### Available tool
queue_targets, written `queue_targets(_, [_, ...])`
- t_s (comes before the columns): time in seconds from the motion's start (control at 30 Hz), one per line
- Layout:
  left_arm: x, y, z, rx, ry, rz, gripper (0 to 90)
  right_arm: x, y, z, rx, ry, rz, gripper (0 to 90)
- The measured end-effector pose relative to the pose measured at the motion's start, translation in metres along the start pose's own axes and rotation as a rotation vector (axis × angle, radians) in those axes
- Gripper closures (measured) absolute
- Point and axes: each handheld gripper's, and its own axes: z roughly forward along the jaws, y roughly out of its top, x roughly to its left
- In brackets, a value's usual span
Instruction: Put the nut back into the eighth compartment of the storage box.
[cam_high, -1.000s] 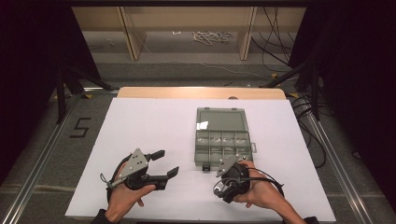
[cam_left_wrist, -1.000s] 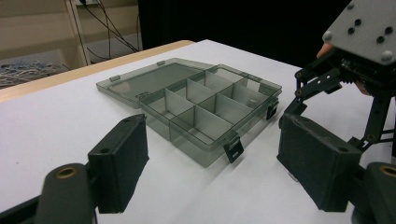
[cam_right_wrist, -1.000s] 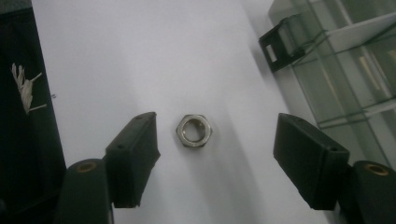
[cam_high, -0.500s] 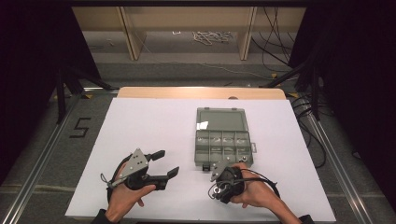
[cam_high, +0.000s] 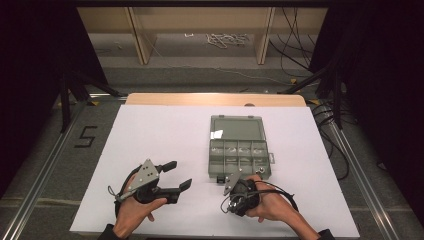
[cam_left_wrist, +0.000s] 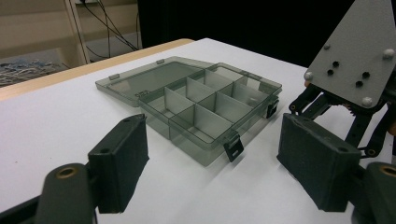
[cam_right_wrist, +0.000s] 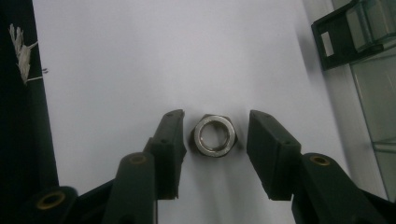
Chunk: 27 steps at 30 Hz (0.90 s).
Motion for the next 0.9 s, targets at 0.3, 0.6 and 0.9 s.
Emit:
queue_targets(0.3, [0.0008, 0.0004, 0.0003, 0.001, -0.008, 0.023, 23.5, -0.0017, 0.0017, 0.0004, 0.011, 0.016, 0.010, 64.5])
queue_targets(0.6, [0.0004, 0.0003, 0.0003, -0.002, -0.007, 0.014, 23.5, 0.0000, 0.0048, 0.0001, 0.033, 0.008, 0.015, 70.2])
queue_targets(0.9, [0.0007, 0.0005, 0.0003, -0.001, -0.007, 0.019, 23.5, -0.0014, 0.0044, -0.0036, 0.034, -0.008, 0.016, 70.2])
